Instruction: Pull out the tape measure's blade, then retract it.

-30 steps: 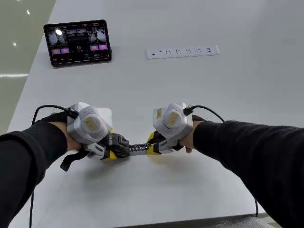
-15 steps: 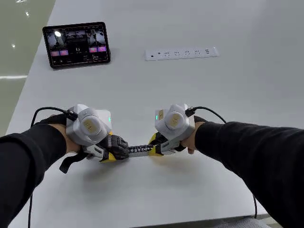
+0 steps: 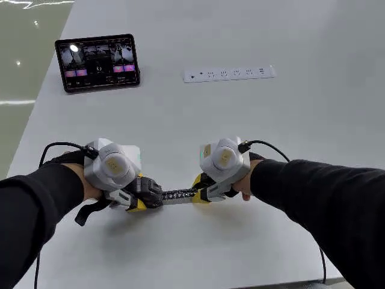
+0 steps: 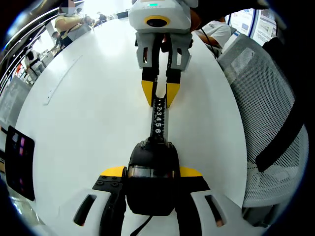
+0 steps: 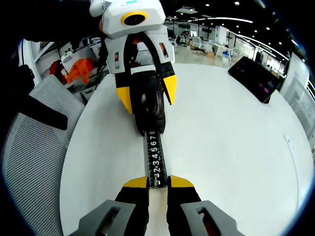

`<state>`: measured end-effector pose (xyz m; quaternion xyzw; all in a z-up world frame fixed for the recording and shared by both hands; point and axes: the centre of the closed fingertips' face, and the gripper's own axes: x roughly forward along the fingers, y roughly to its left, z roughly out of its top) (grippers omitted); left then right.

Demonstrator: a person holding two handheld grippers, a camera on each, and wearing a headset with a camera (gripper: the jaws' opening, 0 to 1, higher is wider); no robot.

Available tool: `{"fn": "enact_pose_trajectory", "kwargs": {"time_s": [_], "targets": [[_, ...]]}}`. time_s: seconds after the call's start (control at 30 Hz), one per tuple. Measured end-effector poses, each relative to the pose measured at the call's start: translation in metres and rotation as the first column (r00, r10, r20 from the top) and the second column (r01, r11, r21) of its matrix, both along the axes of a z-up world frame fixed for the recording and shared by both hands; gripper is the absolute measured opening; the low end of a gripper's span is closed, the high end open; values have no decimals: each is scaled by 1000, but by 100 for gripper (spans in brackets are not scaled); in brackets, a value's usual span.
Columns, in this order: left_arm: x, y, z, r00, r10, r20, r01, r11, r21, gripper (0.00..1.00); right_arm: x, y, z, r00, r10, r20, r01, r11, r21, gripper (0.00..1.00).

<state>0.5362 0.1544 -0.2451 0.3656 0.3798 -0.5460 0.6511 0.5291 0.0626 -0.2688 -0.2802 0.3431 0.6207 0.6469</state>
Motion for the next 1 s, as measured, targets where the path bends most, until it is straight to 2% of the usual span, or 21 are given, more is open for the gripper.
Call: {"fn": "enact_pose_trajectory", "kwargs": {"time_s": [1.0], "targets": [[1,0,-2,1000,9,-6,-8,1000,5,33,3,-24,0,1000,-18,-2,18,1000,-11,9]]}}
